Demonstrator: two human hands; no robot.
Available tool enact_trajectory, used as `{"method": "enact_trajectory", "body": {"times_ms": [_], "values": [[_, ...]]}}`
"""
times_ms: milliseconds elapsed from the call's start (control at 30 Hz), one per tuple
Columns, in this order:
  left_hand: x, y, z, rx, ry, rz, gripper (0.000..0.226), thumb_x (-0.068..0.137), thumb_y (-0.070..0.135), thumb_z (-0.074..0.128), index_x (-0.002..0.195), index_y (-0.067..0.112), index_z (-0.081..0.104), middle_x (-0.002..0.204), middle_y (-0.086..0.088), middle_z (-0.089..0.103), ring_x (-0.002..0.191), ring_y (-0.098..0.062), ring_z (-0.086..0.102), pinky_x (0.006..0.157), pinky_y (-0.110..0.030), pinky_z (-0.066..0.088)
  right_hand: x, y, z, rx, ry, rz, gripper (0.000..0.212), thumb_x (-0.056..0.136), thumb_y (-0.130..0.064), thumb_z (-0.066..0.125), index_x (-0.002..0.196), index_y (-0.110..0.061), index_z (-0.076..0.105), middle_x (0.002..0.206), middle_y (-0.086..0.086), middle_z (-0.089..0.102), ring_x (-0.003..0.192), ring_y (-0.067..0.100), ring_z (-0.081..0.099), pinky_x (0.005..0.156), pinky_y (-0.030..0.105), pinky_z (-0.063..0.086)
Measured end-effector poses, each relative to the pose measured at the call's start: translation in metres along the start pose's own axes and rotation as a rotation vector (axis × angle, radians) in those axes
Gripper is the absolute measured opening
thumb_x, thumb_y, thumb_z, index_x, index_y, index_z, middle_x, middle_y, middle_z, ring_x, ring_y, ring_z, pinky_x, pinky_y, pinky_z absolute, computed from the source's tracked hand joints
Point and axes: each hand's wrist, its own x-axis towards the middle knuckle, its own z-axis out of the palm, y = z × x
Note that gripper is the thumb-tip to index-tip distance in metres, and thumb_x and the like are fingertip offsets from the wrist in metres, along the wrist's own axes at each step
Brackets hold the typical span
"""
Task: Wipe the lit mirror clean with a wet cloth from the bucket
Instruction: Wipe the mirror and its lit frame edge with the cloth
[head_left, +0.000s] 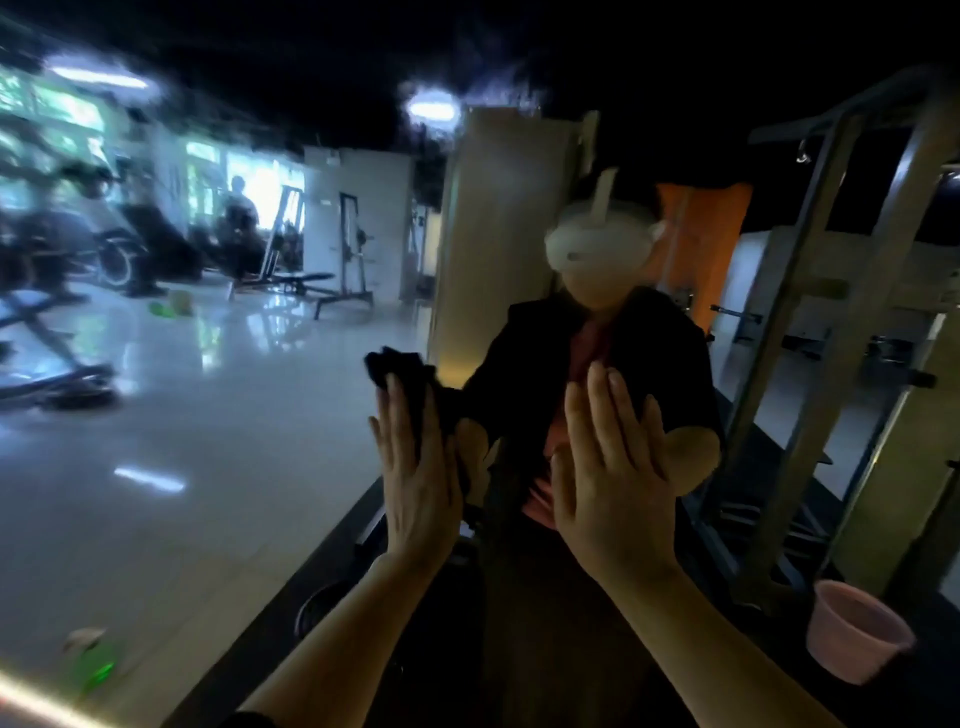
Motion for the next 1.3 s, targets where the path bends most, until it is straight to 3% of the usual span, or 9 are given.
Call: {"method": "enact_trajectory", "body": {"times_ms": [100,333,567,667,800,900,1067,1167,1300], "values": [[-0.014,-0.040,-0.012,0.122,-0.086,0.151,0.053,0.108,0.035,0.017,0.157,0.019,0.005,0.163,-0.017,-0.002,0.150,-0.037,-0.002,0.120,-0.059,-0.001,-0.002,0.000,0.004,0.017,0.026,-0.008,0.056,0.099,-0.023,0.048,0.150,-0.003,0.035,0.160,0.017,0.026,0.150,0.030,0.020,0.120,0.055,0.022],[0.029,-0.072,-0.029,-0.052,0.274,-0.600,0.058,0.101,0.013,0.031,0.156,0.014,0.013,0.164,-0.015,-0.005,0.151,-0.030,-0.002,0.121,-0.052,0.011,-0.001,0.001,0.012,0.020,0.069,-0.006,0.054,0.101,-0.024,0.047,0.150,-0.003,0.037,0.159,0.018,0.027,0.150,0.031,0.021,0.119,0.055,0.021],[-0.054,-0.049,-0.011,0.031,-0.036,0.007,0.059,0.103,0.020,0.037,0.156,0.020,0.011,0.163,0.003,-0.018,0.151,-0.031,-0.007,0.121,-0.053,0.000,-0.004,0.007,0.018,-0.014,0.086,-0.047,0.058,0.100,-0.027,0.050,0.151,-0.002,0.035,0.159,0.019,0.027,0.150,0.032,0.019,0.122,0.053,0.013],[-0.041,-0.086,-0.035,-0.039,0.084,-0.428,0.060,0.103,0.030,0.032,0.155,0.041,0.004,0.162,0.013,-0.018,0.151,-0.024,-0.007,0.121,-0.054,0.006,-0.003,0.005,0.019,0.016,0.102,-0.040,0.057,0.100,-0.026,0.050,0.150,-0.001,0.036,0.158,0.020,0.027,0.149,0.033,0.020,0.122,0.053,0.011],[-0.008,-0.125,-0.057,-0.086,0.252,-0.827,0.057,0.105,0.012,0.036,0.157,0.018,0.012,0.164,-0.008,-0.009,0.151,-0.029,0.001,0.122,-0.044,0.012,-0.004,0.004,0.023,0.021,0.140,-0.037,0.057,0.099,-0.026,0.051,0.149,-0.001,0.038,0.157,0.021,0.030,0.148,0.035,0.024,0.122,0.054,0.012],[-0.019,-0.106,-0.040,-0.120,0.261,-0.739,0.059,0.106,0.014,0.035,0.157,0.023,0.008,0.164,-0.005,-0.013,0.151,-0.022,-0.005,0.123,-0.042,0.010,-0.003,0.002,0.025,-0.001,0.160,-0.036,0.057,0.100,-0.026,0.052,0.149,-0.001,0.038,0.157,0.021,0.029,0.147,0.035,0.024,0.122,0.052,0.012],[-0.125,-0.017,-0.001,-0.208,-0.013,-0.636,0.078,0.106,0.018,0.035,0.139,0.066,-0.017,0.149,0.026,-0.036,0.149,-0.019,-0.019,0.121,-0.051,0.008,-0.001,0.001,0.018,0.033,0.095,-0.028,0.058,0.101,-0.028,0.053,0.151,-0.003,0.036,0.159,0.020,0.027,0.149,0.033,0.020,0.122,0.052,0.013],[-0.156,0.022,0.012,-0.295,-0.085,-0.763,0.075,0.105,0.012,0.035,0.141,0.055,-0.015,0.152,0.016,-0.035,0.147,-0.017,-0.024,0.121,-0.056,0.008,-0.010,0.011,0.006,0.141,0.027,-0.083,0.056,0.103,-0.028,0.049,0.151,-0.002,0.036,0.160,0.018,0.027,0.150,0.031,0.020,0.122,0.050,0.016],[-0.104,0.049,0.028,-0.234,-0.075,-0.305,0.069,0.101,0.009,0.038,0.156,0.029,0.001,0.161,0.003,-0.022,0.150,-0.030,-0.013,0.118,-0.062,0.013,-0.055,0.055,-0.011,0.122,-0.048,-0.094,0.057,0.101,-0.025,0.048,0.150,0.000,0.034,0.160,0.016,0.027,0.150,0.029,0.021,0.119,0.054,0.023]]}}
